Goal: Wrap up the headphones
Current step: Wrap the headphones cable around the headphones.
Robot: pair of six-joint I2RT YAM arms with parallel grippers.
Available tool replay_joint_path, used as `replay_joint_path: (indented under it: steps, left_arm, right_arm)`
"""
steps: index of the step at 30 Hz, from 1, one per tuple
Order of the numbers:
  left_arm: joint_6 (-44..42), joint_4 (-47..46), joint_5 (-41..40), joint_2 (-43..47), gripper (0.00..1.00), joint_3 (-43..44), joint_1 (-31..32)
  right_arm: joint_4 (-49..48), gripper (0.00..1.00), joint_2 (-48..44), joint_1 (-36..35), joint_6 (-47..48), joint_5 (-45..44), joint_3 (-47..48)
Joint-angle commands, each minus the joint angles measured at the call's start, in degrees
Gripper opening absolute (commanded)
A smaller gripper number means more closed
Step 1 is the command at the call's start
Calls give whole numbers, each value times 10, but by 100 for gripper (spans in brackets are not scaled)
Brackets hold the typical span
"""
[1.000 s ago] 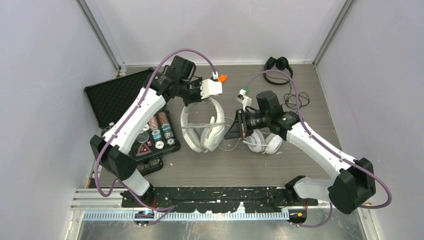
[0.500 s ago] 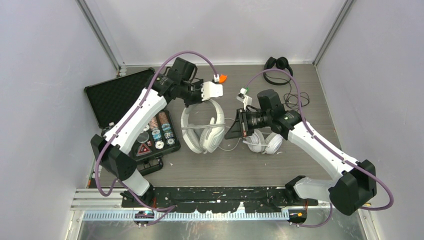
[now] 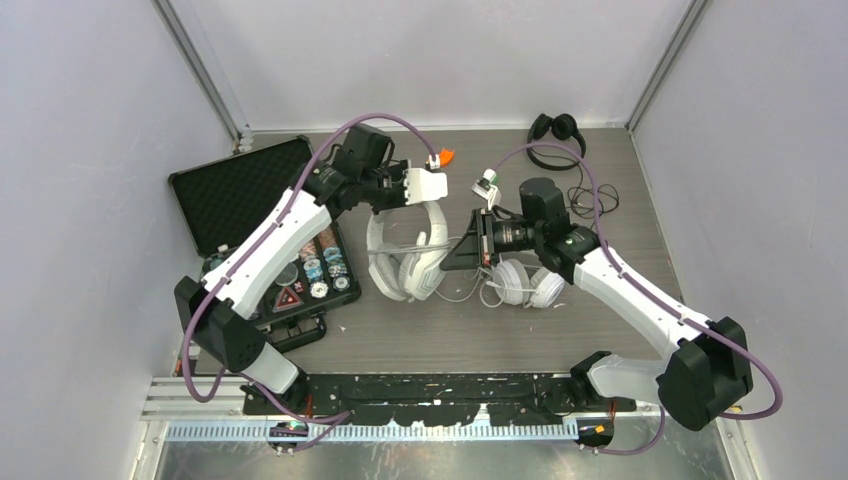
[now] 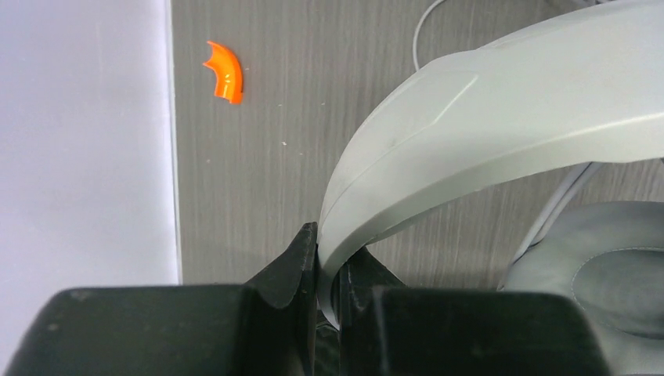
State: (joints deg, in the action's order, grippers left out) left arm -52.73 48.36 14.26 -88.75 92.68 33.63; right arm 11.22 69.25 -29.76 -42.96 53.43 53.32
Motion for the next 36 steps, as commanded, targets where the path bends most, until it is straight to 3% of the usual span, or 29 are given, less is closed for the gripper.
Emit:
replay_joint_path:
  steps: [1,10,18,26,36]
  left_arm:
    - [-24,-51,-80,18,0,-13,-8]
    - [15,-82,-105,26,0,-25,-8]
    - [63,-99,-133,34,0,-33,-8]
    - [180,-97,-168,41,0,-27,-6]
    - [341,-57,-290,51,0,-6,-1]
  right_arm:
    - [-198,10,-14,0,-120,71,-12]
    - [-275,17,0,-6,-172,72,-23]
    - [-366,15,18,-6,-238,66,-40]
    - [-434,16,50,-7,-285,28,-28]
    - [-550,21,122,-7,-362,6,29]
